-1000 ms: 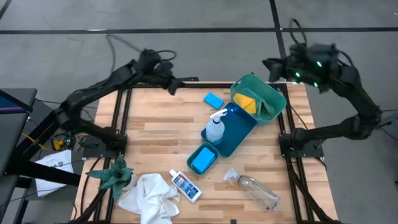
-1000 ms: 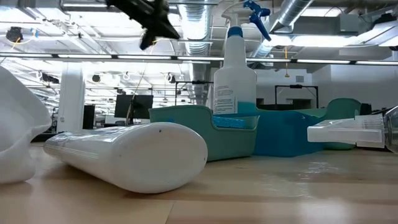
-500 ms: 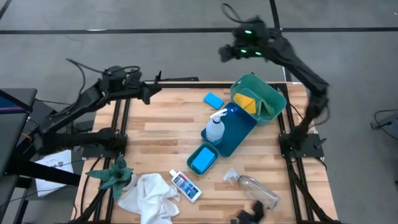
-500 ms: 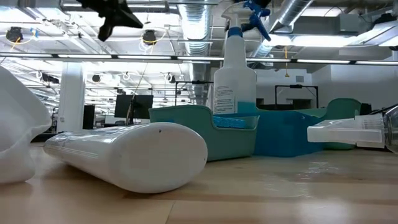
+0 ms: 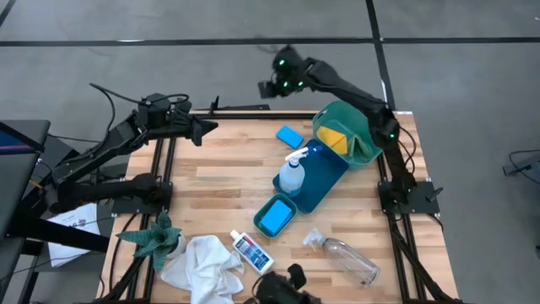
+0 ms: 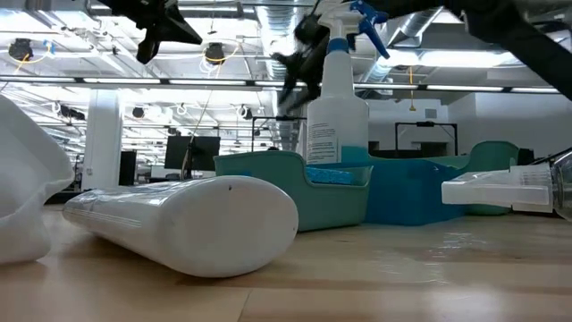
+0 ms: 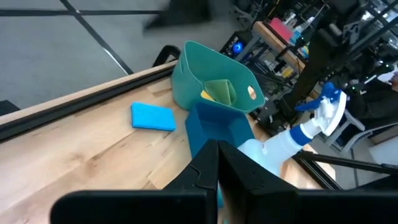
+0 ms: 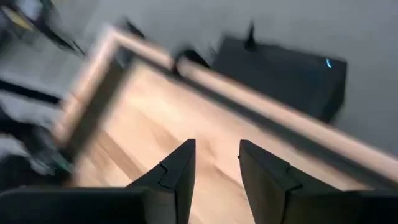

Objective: Pick & Place Kitchen Items
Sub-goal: Put the light blue sponge into the bottom green bin

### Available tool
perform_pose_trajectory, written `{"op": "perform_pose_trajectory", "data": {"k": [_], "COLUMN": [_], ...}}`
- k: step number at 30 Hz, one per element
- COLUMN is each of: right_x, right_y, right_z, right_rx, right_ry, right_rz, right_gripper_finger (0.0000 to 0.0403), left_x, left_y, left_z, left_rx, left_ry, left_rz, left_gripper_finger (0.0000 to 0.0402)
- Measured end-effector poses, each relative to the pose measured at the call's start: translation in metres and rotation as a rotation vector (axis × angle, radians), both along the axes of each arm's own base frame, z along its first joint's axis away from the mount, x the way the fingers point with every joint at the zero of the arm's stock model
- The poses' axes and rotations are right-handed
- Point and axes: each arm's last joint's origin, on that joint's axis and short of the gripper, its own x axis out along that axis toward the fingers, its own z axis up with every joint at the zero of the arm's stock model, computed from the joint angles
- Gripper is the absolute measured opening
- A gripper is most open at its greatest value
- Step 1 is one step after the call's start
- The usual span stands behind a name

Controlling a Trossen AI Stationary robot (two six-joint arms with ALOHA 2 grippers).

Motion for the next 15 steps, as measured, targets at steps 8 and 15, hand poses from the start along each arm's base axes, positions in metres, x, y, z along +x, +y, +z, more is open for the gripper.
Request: {"op": "perform_pose_trajectory", "data": {"k": [8, 15], "right_x": [0.03, 0.033], "right_y": [0.025, 0.033], "right_z": [-0.059, -0.099], "right_rx": [0.052, 0.023], "right_ry": [0.227, 0.484], "right_rz": [0.151, 0.27], "right_gripper_finger": [0.0092, 0.0094], "left_x": [0.0, 0.001], "left_y": [0.0, 0.001], "left_z": [0.001, 0.002], "left_rx": [-0.02, -0.05], "left_ry": [-0.02, -0.046], "left_rz": [0.011, 0.037], "left_gripper_finger": [0.0, 0.0]}}
